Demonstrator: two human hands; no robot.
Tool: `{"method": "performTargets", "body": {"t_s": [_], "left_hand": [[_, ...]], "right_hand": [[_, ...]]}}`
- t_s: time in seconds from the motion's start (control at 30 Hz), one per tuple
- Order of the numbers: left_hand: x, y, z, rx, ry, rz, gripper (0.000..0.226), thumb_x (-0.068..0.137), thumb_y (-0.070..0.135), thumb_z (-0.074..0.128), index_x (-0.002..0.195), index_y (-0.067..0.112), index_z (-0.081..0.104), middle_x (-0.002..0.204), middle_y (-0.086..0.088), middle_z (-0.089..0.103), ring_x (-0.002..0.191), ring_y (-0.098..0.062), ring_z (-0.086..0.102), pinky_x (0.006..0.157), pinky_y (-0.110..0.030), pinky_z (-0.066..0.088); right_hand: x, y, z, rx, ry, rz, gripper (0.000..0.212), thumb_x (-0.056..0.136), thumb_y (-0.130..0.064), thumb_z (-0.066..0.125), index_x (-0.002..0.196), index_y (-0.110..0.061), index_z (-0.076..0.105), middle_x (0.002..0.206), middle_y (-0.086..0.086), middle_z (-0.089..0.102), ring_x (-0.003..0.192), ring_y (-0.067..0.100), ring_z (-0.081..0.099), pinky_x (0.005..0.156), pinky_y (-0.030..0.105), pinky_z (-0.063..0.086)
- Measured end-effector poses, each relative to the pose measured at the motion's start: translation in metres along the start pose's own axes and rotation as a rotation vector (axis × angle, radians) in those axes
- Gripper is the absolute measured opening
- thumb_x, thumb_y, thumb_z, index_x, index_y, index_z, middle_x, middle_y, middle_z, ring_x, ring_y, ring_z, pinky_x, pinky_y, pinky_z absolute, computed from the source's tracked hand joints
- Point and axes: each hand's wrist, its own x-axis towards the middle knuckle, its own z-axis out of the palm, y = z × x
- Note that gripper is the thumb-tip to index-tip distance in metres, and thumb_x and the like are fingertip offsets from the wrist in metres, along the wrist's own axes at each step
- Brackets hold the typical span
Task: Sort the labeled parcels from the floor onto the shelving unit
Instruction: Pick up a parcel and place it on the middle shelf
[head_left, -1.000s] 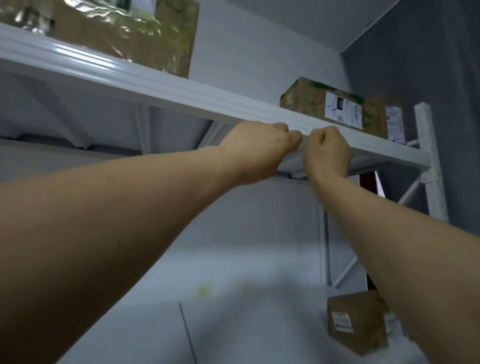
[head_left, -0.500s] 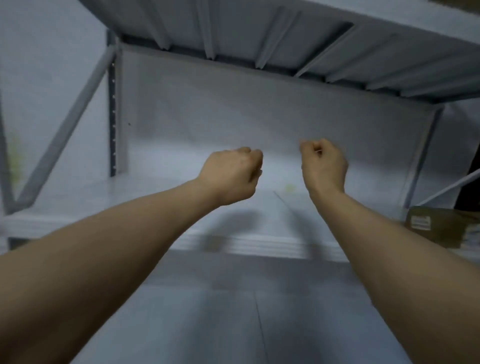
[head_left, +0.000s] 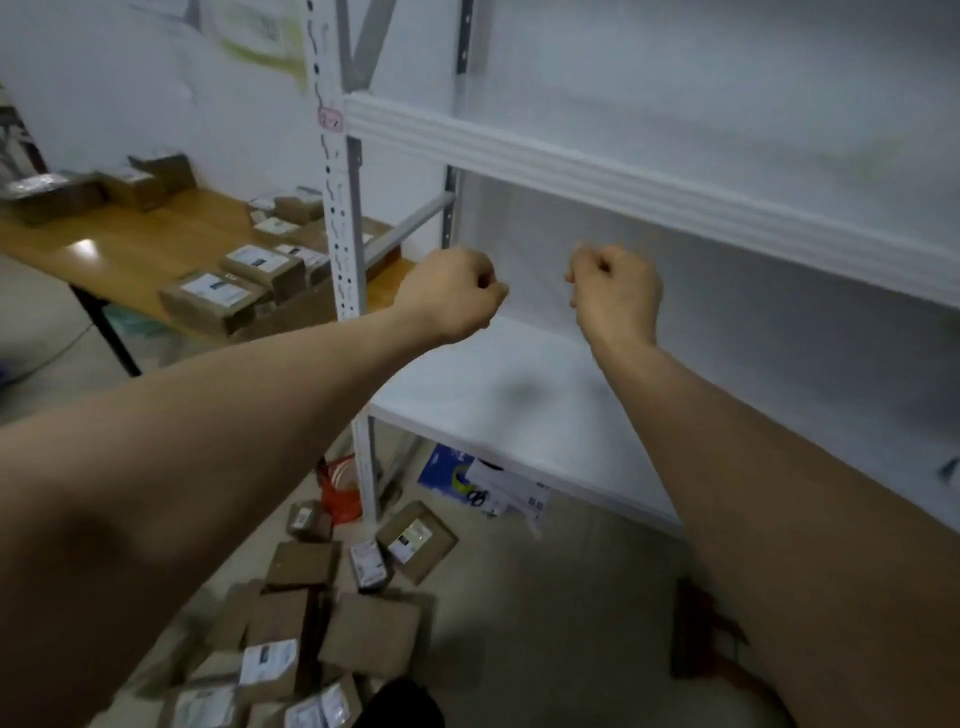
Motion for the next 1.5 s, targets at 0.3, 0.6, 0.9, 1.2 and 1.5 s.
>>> {"method": "performTargets", "body": {"t_s": [0.3, 0.6, 0.9, 1.2, 1.5], "left_hand": [[-0.066, -0.13, 0.022, -0.325, -0.158, -0.458, 0.016, 0.089, 0.019, 0.052, 0.083, 0.014, 0.066, 0.075, -0.001, 0.073, 0.073, -0.018, 0.07, 0.067, -0.036, 0.062], [-0.144, -0.296, -0.021, -0.323, -0.347, -0.852, 0.012, 0.093, 0.012, 0.055, 0.104, 0.01, 0.061, 0.1, -0.012, 0.069, 0.088, -0.026, 0.067, 0.064, -0.032, 0.051], [-0.211, -0.447, -0.056, -0.361, -0.292, -1.178, 0.016, 0.098, 0.012, 0.05, 0.102, 0.002, 0.062, 0.096, -0.014, 0.07, 0.079, -0.023, 0.065, 0.068, -0.032, 0.052], [-0.263, -0.547, -0.015, -0.512, -0.106, -1.463, 0.016, 0.095, 0.007, 0.051, 0.1, 0.0, 0.064, 0.099, -0.02, 0.067, 0.079, -0.028, 0.06, 0.063, -0.031, 0.048], [-0.34, -0.699, 0.069, -0.603, 0.038, -1.682, 0.053, 0.103, 0.043, 0.041, 0.143, 0.008, 0.04, 0.142, -0.016, 0.046, 0.121, -0.033, 0.05, 0.101, -0.044, 0.047]], "right_hand": [[-0.078, 0.034, 0.104, -0.101, -0.428, 0.216, 0.025, 0.096, -0.034, 0.057, 0.088, -0.013, 0.065, 0.071, 0.003, 0.069, 0.043, 0.003, 0.056, 0.039, 0.016, 0.04], [-0.167, 0.025, 0.289, -0.166, -0.869, 0.642, 0.014, 0.098, -0.023, 0.06, 0.1, -0.011, 0.064, 0.079, 0.009, 0.069, 0.058, 0.017, 0.06, 0.05, 0.024, 0.049], [-0.249, 0.033, 0.423, -0.185, -1.108, 0.781, 0.013, 0.1, -0.024, 0.057, 0.104, -0.013, 0.063, 0.095, 0.009, 0.071, 0.082, 0.02, 0.069, 0.063, 0.027, 0.055], [-0.282, 0.057, 0.537, -0.205, -1.196, 0.793, 0.009, 0.098, -0.015, 0.055, 0.102, -0.015, 0.063, 0.074, 0.008, 0.061, 0.06, 0.018, 0.058, 0.054, 0.025, 0.046], [-0.396, 0.162, 0.694, -0.377, -1.44, 0.534, 0.068, 0.082, -0.046, 0.07, 0.139, -0.027, 0.038, 0.115, 0.005, 0.053, 0.105, 0.028, 0.057, 0.083, 0.041, 0.055]]}}
